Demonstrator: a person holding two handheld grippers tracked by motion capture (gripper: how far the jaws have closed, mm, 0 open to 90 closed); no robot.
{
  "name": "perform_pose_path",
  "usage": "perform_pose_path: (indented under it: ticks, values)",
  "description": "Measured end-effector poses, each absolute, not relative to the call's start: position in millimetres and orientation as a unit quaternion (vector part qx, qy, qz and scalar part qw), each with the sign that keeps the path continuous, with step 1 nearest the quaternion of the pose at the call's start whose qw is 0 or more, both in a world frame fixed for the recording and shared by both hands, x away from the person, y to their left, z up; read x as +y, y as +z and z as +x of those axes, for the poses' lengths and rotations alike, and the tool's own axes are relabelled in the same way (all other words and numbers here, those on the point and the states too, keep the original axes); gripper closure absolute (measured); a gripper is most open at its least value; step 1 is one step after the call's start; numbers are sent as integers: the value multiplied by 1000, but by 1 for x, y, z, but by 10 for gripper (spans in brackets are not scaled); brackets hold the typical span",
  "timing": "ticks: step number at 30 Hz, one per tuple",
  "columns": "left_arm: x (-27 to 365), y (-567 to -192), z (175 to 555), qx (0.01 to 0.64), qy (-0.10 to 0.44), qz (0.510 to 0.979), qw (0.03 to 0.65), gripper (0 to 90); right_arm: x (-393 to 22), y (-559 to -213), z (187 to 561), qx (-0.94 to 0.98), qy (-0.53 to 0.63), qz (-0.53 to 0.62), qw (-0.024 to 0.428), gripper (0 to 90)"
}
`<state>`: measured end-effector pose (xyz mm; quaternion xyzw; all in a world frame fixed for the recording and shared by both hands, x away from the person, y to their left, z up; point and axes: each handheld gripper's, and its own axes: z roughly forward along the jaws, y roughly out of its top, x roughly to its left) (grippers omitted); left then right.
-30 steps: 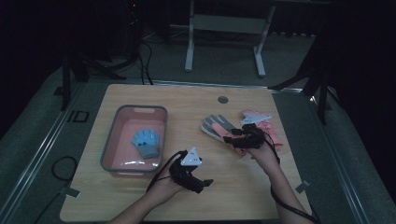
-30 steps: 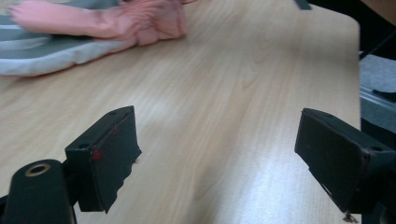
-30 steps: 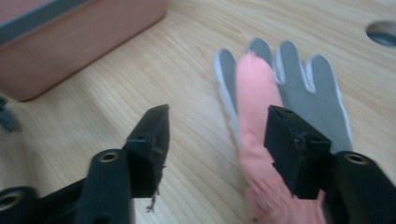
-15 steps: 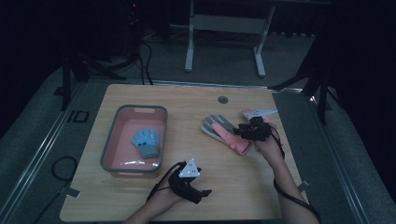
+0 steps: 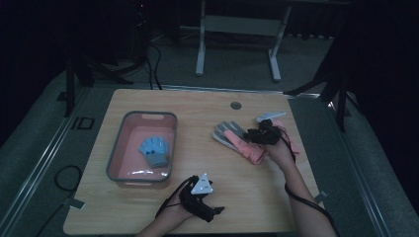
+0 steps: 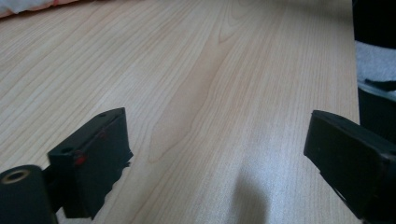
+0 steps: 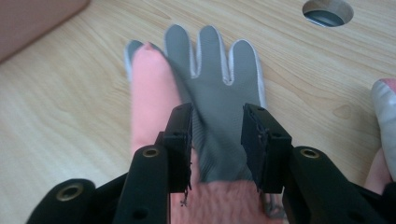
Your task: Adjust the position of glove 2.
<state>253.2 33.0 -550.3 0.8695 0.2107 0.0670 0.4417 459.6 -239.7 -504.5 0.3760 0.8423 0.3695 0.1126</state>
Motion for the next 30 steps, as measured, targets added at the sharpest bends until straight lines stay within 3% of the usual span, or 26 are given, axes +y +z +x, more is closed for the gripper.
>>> perform_pose_path:
  ticks: [7,18,30]
  values:
    - [36,-551,254,218,66,862,452,25,-227,-527,473,869,318,357,131,645]
    - [38,-554,255,222,60,856,464,25,-218,-530,462,860,311,374,153,857]
    - [38,-555,252,217,72,859,458,26,-212,-480,405,743,407,508,157,875]
